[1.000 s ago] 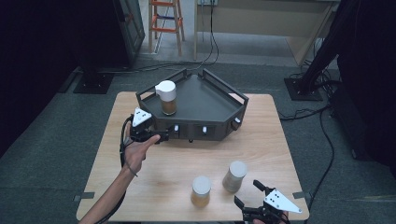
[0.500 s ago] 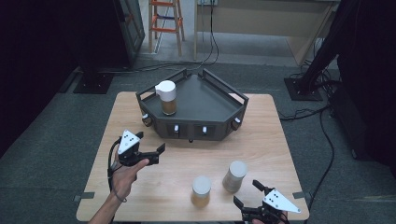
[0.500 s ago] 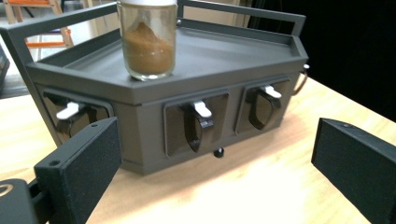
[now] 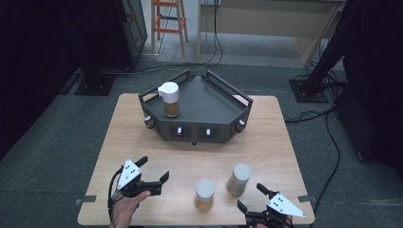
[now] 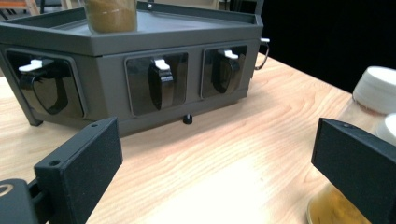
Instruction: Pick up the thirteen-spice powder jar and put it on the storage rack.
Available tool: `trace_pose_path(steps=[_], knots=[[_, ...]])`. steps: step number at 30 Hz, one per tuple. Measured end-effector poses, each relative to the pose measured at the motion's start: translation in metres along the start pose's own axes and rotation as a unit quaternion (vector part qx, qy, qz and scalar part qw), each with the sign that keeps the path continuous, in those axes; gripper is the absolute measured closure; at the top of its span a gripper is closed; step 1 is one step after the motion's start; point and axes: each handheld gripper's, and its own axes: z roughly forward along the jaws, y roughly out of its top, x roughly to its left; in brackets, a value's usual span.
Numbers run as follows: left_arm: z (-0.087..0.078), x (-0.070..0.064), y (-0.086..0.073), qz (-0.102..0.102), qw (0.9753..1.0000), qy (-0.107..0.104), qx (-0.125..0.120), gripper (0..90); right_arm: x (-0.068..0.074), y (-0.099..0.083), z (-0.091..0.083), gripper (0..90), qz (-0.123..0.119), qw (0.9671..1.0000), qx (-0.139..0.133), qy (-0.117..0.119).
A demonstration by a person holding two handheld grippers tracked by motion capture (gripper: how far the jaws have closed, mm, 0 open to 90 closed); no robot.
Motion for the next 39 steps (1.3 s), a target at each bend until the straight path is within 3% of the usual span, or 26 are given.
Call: trace_pose_path(steps=[4,20,27,39], knots=[[-0.005,-0.003,-0.008,0.010,1.0000,-0.001,0.000,1.7,0.000,0.000,0.000,2.2,0.001,1.0000,0.000,-0.001],[-0.019,-0.007,-0.043,0.010,0.9999,-0.009,-0.001,1.7,-0.001,0.000,0.000,2.2,0.001,1.0000,-0.001,0.002],[-0.021,-0.008,-0.051,0.017,0.9998,-0.010,0.005,1.7,-0.002,-0.001,0.000,2.2,0.003,1.0000,-0.001,0.003],[-0.024,-0.008,-0.063,0.010,0.9998,-0.014,0.001,1.7,-0.002,-0.001,-0.001,2.2,0.003,1.0000,-0.002,0.003]])
